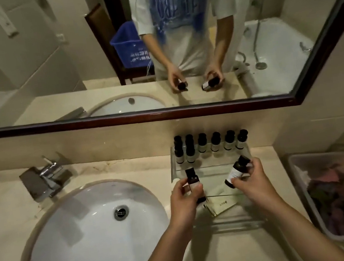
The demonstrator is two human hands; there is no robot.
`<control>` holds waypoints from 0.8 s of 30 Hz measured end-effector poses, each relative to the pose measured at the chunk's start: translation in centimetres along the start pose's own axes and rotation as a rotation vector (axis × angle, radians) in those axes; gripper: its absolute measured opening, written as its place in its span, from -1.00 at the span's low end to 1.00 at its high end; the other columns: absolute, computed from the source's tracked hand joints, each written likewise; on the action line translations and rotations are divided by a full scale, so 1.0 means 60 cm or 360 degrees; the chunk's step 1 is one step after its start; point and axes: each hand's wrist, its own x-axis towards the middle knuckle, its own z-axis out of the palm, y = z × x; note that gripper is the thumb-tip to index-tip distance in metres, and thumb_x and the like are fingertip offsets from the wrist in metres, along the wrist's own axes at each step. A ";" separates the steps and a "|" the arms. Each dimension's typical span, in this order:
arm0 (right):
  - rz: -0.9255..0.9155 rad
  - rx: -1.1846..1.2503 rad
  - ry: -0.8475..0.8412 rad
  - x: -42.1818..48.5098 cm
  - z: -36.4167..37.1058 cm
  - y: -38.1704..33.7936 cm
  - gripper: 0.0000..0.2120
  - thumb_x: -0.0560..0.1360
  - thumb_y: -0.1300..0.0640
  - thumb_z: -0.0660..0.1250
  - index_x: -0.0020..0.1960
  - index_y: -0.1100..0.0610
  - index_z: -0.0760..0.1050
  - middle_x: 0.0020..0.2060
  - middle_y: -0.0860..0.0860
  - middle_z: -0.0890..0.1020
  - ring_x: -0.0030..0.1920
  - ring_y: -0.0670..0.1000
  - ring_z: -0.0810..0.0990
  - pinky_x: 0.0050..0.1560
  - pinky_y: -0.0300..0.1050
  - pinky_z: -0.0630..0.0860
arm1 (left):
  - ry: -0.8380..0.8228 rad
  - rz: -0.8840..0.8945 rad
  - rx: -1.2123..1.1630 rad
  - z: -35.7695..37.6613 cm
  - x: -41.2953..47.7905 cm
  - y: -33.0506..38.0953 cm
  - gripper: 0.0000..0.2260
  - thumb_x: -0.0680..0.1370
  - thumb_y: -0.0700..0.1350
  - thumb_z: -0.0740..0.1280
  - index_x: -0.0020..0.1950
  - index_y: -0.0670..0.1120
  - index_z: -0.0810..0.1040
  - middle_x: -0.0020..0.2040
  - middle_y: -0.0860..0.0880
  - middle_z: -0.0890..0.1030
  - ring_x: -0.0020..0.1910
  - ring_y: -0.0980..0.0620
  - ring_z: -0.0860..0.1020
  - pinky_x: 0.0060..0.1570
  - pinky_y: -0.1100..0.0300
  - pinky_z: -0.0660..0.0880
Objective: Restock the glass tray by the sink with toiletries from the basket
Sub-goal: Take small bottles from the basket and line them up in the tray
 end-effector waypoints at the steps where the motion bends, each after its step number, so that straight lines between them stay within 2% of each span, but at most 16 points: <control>1: -0.0027 -0.0087 -0.0031 0.025 -0.001 0.006 -0.55 0.44 0.31 0.37 0.17 -0.01 0.24 -0.03 -0.04 0.54 -0.03 0.00 0.57 0.03 -0.03 0.50 | 0.0051 0.0005 -0.0012 0.016 0.014 -0.008 -0.77 0.52 -0.22 0.35 0.15 -0.04 0.49 0.09 -0.14 0.57 -0.02 -0.07 0.62 -0.01 0.12 0.58; 3: -0.0095 -0.0216 -0.0095 0.072 -0.002 0.021 -0.52 0.44 0.30 0.38 0.22 0.00 0.25 -0.08 -0.09 0.55 -0.04 0.01 0.58 0.04 0.03 0.50 | 0.0136 0.0026 -0.0021 0.046 0.043 -0.023 -0.73 0.52 -0.20 0.36 0.20 -0.05 0.48 0.11 -0.13 0.57 0.01 -0.07 0.62 0.02 0.10 0.58; 7: -0.0278 -0.0377 -0.0092 0.144 0.016 0.051 -0.50 0.47 0.29 0.34 0.29 0.00 0.22 -0.03 -0.08 0.54 0.00 -0.01 0.57 0.01 -0.08 0.52 | 0.0232 0.0248 0.0186 0.082 0.091 -0.049 -0.76 0.53 -0.18 0.34 0.11 0.10 0.44 0.03 0.10 0.54 0.05 0.12 0.53 -0.10 0.35 0.52; 10: -0.0404 -0.0439 -0.0069 0.178 0.030 0.075 -0.50 0.48 0.28 0.33 0.32 0.04 0.21 -0.01 -0.10 0.50 0.00 -0.09 0.52 -0.05 -0.29 0.43 | 0.0287 0.0418 0.0358 0.098 0.123 -0.072 -0.66 0.54 -0.16 0.33 0.05 0.30 0.36 0.06 0.25 0.49 0.11 0.19 0.49 0.08 0.21 0.52; 12: -0.0467 -0.0469 -0.0084 0.191 0.035 0.090 -0.49 0.47 0.30 0.34 0.32 0.06 0.21 -0.02 -0.13 0.46 -0.01 -0.14 0.48 -0.12 -0.44 0.36 | 0.0343 0.0515 0.0467 0.101 0.141 -0.087 -0.62 0.53 -0.15 0.34 0.06 0.35 0.33 0.11 0.26 0.47 0.15 0.20 0.47 0.16 0.13 0.50; 15: -0.0518 -0.0503 -0.0087 0.198 0.038 0.103 -0.48 0.46 0.29 0.36 0.32 0.04 0.22 0.02 -0.13 0.45 0.04 -0.16 0.46 -0.14 -0.51 0.35 | 0.0328 0.0611 0.0588 0.101 0.160 -0.099 -0.59 0.53 -0.13 0.33 0.05 0.39 0.29 0.14 0.27 0.43 0.21 0.18 0.44 0.23 0.10 0.46; 19: -0.0566 -0.0539 -0.0049 0.207 0.037 0.106 -0.48 0.47 0.30 0.35 0.33 0.04 0.23 0.05 -0.12 0.44 0.07 -0.16 0.44 -0.10 -0.49 0.34 | 0.0259 0.0706 0.0777 0.098 0.172 -0.102 -0.62 0.55 -0.12 0.31 0.08 0.35 0.26 0.06 0.37 0.36 0.22 0.18 0.41 0.26 0.16 0.41; 22: -0.0563 -0.0535 -0.0030 0.208 0.040 0.101 -0.49 0.48 0.31 0.33 0.34 0.06 0.24 0.07 -0.11 0.44 0.09 -0.16 0.42 0.05 -0.33 0.34 | 0.0204 0.0793 0.0861 0.093 0.181 -0.102 -0.69 0.56 -0.14 0.29 0.22 0.16 0.35 0.04 0.39 0.32 0.24 0.16 0.38 0.26 0.18 0.39; 24: -0.0543 -0.0550 0.0009 0.204 0.038 0.099 -0.46 0.47 0.29 0.34 0.36 0.04 0.23 0.13 -0.08 0.45 0.15 -0.16 0.40 0.13 -0.25 0.35 | 0.0189 0.0838 0.0910 0.091 0.184 -0.102 -0.68 0.57 -0.15 0.27 0.31 0.02 0.39 0.04 0.31 0.34 0.24 0.15 0.37 0.25 0.21 0.39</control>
